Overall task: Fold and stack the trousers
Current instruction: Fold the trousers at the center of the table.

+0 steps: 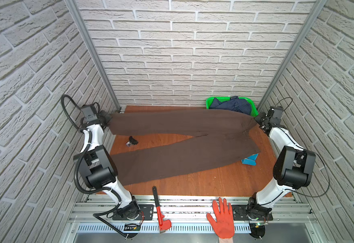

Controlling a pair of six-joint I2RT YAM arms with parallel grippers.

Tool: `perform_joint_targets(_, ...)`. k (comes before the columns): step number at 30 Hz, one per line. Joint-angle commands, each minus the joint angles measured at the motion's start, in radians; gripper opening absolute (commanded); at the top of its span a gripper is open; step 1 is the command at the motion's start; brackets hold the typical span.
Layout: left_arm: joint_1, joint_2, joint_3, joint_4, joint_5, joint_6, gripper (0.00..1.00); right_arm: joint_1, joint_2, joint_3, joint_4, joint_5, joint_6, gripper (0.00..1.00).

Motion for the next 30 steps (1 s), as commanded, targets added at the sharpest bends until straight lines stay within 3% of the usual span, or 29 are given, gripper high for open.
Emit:
perform_joint_targets(1, 0.051, -0.101, -0.127, 0.183, 0.007, -0.063, 0.0, -0.031, -0.079, -0.032, -0.02, 0.034, -0.043, 0.05)
perform_joint_targets(5, 0.097, -0.246, -0.304, 0.218, 0.011, -0.086, 0.0, -0.048, -0.134, -0.087, -0.05, 0.039, -0.07, 0.06)
perform_joint_targets(18, 0.181, -0.613, -0.681, 0.117, -0.055, -0.095, 0.0, -0.079, -0.235, -0.193, -0.222, 0.111, -0.136, 0.06)
perform_joint_targets(30, 0.223, -0.818, -0.81, -0.04, -0.125, -0.091, 0.0, -0.087, -0.268, -0.267, -0.281, 0.188, -0.179, 0.06)
